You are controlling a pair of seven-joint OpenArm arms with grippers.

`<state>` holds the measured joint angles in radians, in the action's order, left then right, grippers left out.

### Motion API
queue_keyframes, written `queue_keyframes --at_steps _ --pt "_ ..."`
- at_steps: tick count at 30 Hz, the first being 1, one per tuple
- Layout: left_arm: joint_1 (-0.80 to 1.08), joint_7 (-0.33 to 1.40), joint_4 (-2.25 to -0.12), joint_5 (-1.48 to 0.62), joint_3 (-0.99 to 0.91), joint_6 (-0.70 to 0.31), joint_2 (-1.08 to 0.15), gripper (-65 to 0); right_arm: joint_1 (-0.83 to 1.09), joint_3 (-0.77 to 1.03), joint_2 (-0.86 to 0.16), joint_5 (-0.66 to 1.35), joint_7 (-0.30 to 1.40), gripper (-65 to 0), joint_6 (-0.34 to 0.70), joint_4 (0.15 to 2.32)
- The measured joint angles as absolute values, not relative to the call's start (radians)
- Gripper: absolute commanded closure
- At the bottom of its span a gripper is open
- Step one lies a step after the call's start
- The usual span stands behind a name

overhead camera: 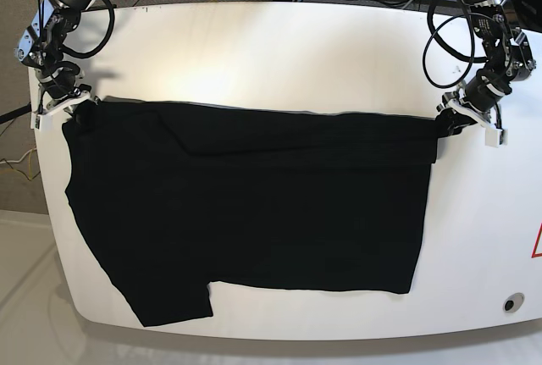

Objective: Fold the T-shirt properly

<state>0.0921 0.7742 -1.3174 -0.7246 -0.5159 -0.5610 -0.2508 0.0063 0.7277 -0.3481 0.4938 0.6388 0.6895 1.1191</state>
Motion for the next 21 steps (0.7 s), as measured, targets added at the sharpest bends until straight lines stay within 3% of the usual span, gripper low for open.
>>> queue_keyframes --at_steps 1,21 --pt "0.094 0.779 -1.318 -0.726 -0.516 -0.561 -0.25 0.0 0.007 0.727 -0.348 0.494 0.639 0.0 0.69 1.119" --pt "0.135 0.773 -1.333 -0.718 -0.509 -0.569 -0.257 -0.2 0.021 0.725 -0.353 0.511 0.654 0.0 0.692 1.127"
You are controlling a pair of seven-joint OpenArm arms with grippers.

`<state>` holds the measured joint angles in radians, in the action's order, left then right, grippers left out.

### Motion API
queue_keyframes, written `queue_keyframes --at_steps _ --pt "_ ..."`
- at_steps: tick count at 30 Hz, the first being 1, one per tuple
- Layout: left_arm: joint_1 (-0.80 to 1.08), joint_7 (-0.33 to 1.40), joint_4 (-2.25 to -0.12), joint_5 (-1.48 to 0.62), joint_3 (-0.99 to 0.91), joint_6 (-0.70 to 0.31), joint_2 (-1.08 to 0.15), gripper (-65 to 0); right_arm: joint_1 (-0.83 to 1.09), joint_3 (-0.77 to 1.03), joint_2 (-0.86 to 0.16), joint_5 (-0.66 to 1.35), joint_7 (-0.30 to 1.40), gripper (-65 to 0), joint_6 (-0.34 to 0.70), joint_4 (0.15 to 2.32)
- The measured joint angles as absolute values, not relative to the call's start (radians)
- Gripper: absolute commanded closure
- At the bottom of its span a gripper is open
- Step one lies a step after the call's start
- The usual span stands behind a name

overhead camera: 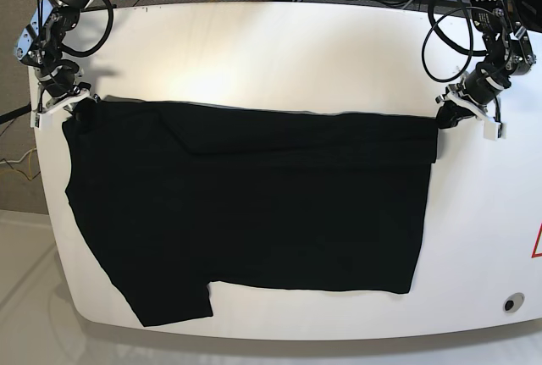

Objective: Fold the T-shirt properly

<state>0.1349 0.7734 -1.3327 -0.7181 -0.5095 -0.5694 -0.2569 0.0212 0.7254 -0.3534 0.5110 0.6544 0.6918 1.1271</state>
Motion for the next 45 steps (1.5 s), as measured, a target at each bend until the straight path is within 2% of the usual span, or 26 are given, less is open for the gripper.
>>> queue_keyframes --at_steps 4,10,19,33,45 --pt "0.155 0.773 -1.335 -0.719 -0.508 -0.574 -0.264 0.0 0.054 0.725 -0.353 0.526 0.659 0.0 0.692 1.151" --pt "0.199 0.769 -1.347 -0.717 -0.508 -0.577 -0.291 0.0 0.184 0.725 -0.349 0.531 0.709 0.0 0.698 1.297" --pt "0.217 0.777 -1.358 -0.723 -0.507 -0.582 -0.294 0.0 0.262 0.727 -0.335 0.505 0.754 0.0 0.698 1.458" --pt "0.262 0.783 -1.364 -0.747 -0.582 -0.583 -0.311 0.0 0.373 0.81 -0.281 0.546 0.788 0.0 0.698 1.53" --pt "0.233 0.767 -1.367 -0.756 -0.561 -0.584 -0.306 0.0 0.336 0.872 -0.269 0.564 0.76 0.0 0.692 1.51"
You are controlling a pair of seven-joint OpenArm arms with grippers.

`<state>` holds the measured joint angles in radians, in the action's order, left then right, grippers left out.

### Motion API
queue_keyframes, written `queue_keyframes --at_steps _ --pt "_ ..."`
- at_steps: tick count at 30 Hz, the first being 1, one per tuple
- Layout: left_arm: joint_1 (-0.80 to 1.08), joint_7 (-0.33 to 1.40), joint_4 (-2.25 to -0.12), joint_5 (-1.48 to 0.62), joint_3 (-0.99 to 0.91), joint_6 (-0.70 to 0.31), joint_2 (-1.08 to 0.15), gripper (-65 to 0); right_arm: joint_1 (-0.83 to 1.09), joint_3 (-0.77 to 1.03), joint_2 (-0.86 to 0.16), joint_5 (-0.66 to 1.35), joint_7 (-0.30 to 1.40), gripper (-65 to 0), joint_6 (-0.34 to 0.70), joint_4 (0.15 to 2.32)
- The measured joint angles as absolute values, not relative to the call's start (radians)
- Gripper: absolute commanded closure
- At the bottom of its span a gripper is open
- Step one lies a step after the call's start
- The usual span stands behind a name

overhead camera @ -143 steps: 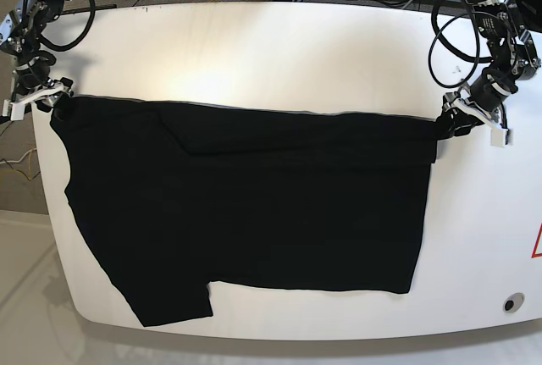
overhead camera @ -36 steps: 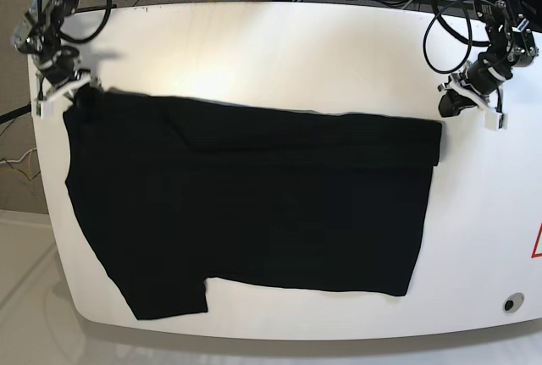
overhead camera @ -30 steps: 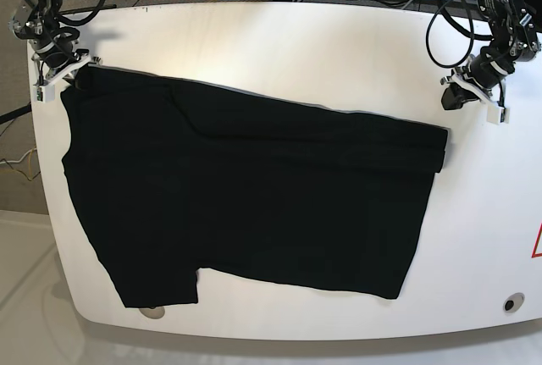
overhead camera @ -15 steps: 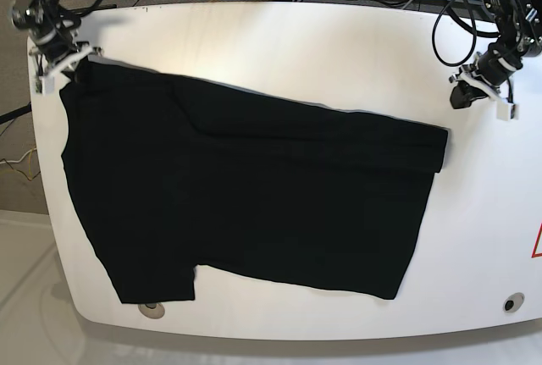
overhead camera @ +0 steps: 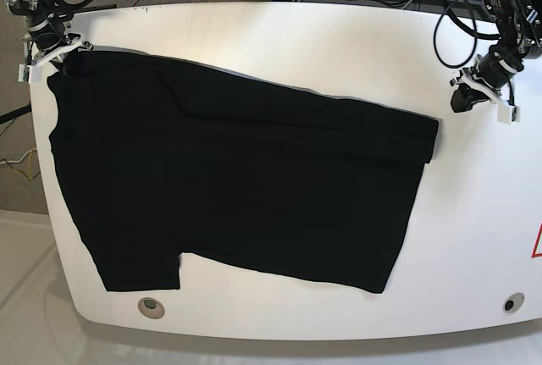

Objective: Fold the T-shirt properly

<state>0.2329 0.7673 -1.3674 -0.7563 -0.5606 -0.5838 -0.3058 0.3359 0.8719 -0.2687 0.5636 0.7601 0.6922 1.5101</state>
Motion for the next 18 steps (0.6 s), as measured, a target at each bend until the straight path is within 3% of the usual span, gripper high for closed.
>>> queue_keyframes --at_steps 18 --pt "0.323 0.752 -1.49 -0.749 -0.545 -0.577 -0.299 0.0 0.351 0.828 -0.277 0.547 0.741 0.0 0.692 1.51"
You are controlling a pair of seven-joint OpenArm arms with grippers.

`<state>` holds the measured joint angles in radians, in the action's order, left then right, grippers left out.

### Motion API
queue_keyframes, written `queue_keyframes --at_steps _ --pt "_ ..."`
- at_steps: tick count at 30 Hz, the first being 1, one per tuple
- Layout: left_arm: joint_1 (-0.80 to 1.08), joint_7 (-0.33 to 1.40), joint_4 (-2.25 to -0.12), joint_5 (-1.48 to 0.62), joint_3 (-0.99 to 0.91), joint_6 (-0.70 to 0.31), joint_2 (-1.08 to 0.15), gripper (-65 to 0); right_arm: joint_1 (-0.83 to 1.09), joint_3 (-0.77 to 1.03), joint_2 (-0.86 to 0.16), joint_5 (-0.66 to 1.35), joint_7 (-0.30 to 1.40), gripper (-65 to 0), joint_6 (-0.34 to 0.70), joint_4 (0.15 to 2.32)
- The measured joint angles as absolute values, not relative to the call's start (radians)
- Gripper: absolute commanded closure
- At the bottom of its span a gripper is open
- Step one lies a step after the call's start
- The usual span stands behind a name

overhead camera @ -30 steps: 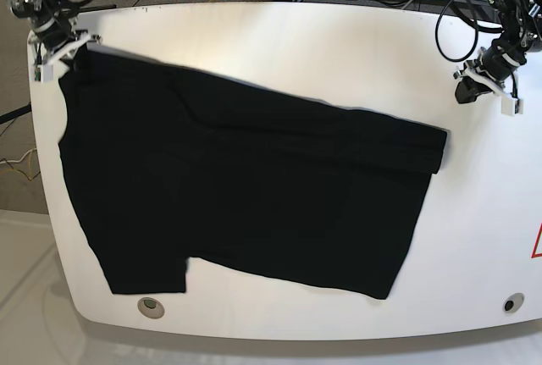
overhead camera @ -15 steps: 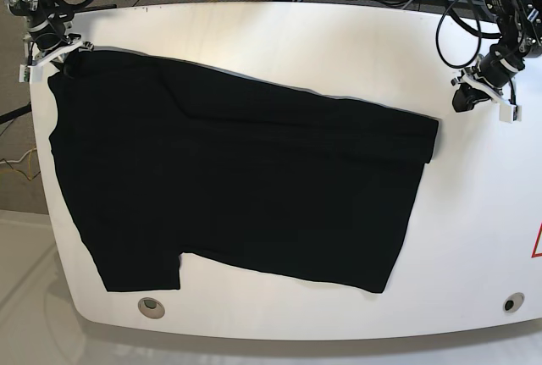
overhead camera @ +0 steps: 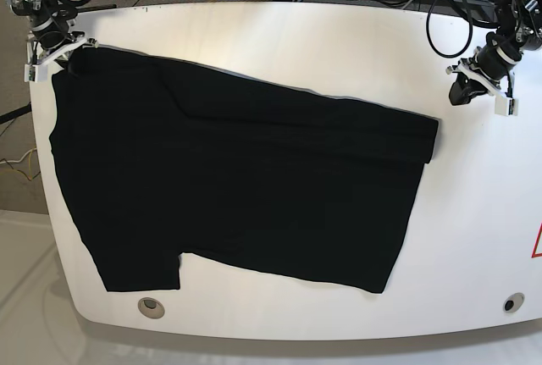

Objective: Fold the T-shirt properly

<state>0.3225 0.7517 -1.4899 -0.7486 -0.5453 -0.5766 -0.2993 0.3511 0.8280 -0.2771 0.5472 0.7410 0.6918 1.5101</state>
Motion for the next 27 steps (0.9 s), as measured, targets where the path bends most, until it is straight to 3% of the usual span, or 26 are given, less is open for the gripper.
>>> queue_keyframes --at_steps 4,6,14,18,22,23,27 --pt "0.327 0.763 -1.48 -0.748 -0.551 -0.576 -0.294 -1.1 0.35 0.828 -0.278 0.548 0.739 0.0 0.692 1.511" --pt "0.324 0.766 -1.473 -0.749 -0.554 -0.576 -0.291 -8.4 0.351 0.835 -0.277 0.547 0.738 0.0 0.692 1.511" --pt "0.308 0.786 -1.458 -0.758 -0.572 -0.576 -0.291 -27.7 0.355 0.839 -0.277 0.555 0.742 0.0 0.692 1.511" --pt "0.316 0.826 -1.463 -0.759 -0.571 -0.576 -0.287 -24.3 0.352 0.843 -0.277 0.554 0.744 0.0 0.692 1.511" --pt "0.337 0.83 -1.497 -0.759 -0.568 -0.572 -0.28 -3.8 0.35 0.844 -0.277 0.564 0.744 0.0 0.692 1.511" --pt "0.344 0.83 -1.513 -0.757 -0.567 -0.572 -0.278 -1.2 0.35 0.843 -0.277 0.566 0.744 0.0 0.692 1.511" --pt "0.36 0.833 -1.555 -0.755 -0.553 -0.572 -0.276 0.0 0.35 0.843 -0.277 0.571 0.745 0.0 0.692 1.511"
